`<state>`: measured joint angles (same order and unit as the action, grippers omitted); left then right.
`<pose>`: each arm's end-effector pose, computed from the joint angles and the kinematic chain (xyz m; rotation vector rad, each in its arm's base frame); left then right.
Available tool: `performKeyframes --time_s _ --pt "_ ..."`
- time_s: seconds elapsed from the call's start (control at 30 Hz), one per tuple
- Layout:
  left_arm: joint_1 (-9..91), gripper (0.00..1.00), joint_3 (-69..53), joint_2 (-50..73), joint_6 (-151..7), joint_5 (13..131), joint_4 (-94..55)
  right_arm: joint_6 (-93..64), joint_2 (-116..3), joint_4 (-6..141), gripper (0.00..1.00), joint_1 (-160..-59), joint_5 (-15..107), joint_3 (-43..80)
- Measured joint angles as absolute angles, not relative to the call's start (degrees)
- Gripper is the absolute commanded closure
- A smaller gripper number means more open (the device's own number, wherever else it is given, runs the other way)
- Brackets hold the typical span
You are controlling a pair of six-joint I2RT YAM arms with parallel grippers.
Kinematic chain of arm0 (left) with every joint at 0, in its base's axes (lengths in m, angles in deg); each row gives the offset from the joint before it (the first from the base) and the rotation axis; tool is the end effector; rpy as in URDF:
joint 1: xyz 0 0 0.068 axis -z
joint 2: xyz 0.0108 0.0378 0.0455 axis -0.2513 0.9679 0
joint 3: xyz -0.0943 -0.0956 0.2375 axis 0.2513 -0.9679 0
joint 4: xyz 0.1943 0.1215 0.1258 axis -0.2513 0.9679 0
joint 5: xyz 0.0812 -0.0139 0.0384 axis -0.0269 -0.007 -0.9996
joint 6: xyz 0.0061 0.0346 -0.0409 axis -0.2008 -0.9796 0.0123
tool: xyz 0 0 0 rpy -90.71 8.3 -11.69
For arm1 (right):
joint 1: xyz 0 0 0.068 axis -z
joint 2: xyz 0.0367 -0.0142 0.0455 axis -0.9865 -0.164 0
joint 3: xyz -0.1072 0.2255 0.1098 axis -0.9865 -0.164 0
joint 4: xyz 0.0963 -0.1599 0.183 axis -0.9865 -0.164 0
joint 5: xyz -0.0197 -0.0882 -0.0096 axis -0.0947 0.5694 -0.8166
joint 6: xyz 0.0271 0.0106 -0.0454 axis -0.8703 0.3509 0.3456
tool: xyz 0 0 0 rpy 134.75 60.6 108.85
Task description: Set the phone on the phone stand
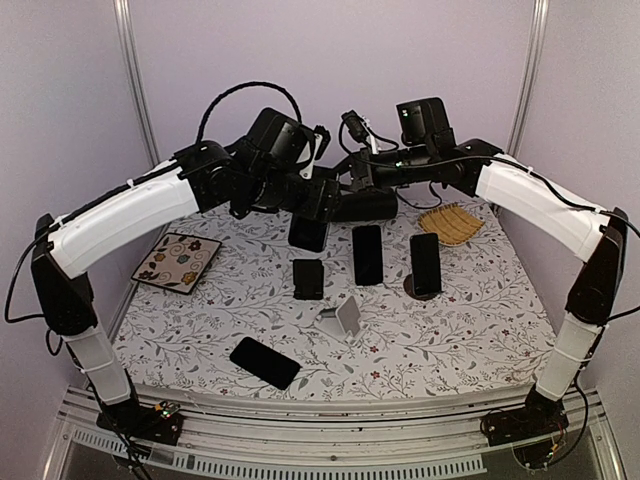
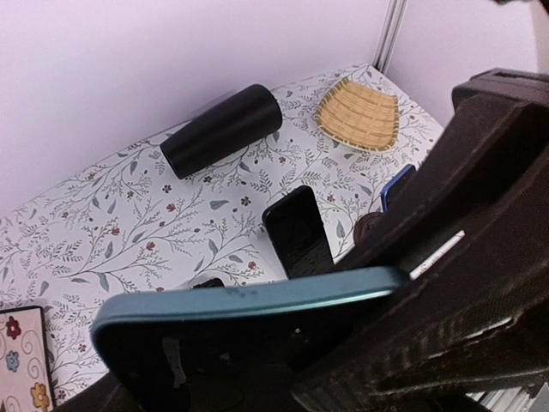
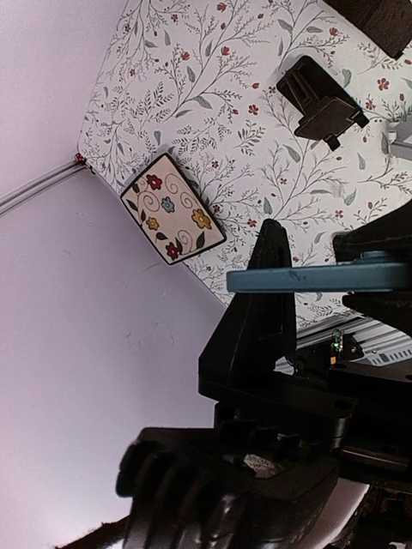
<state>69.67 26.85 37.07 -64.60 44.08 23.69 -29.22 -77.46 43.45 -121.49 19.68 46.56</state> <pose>0.2364 -0.3181 0.3951 0.4946 2.1148 -0.3659 0.2996 0.2857 0.3995 -0.7640 1.9852 1.2569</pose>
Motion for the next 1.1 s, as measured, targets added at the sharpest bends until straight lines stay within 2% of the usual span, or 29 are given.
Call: performKeyframes --time_s 0.17,0.23,0.37,0.43,0.53,0.77,1.1 --pt "69.6 0.60 27.5 37.2 -64.4 44.3 24.0 -29.1 -77.5 43.3 0.95 -121.5 19.7 47.1" --pt "69.6 0.63 27.5 37.2 -64.4 44.4 24.0 -29.1 -77.5 43.1 0.83 -121.5 19.7 47.1" --pt "69.6 0.66 27.4 37.2 -64.2 44.8 24.2 -29.1 -77.5 43.2 0.50 -121.5 19.9 47.3" --pt "69.6 0.67 26.7 37.2 -63.8 45.0 23.7 -29.4 -77.5 43.8 0.40 -121.3 20.2 47.3" --pt "69.6 0.68 24.6 37.2 -63.1 44.8 21.9 -30.6 -77.1 45.4 0.31 -120.5 20.2 46.5" --pt "69.2 0.68 15.5 37.2 -59.9 41.4 14.8 -33.5 -70.2 47.7 0.22 -117.0 23.9 38.9" --pt "68.1 0.67 2.3 37.2 -56.3 34.0 0.9 -35.4 -55.9 51.9 0.21 -115.4 32.5 28.8"
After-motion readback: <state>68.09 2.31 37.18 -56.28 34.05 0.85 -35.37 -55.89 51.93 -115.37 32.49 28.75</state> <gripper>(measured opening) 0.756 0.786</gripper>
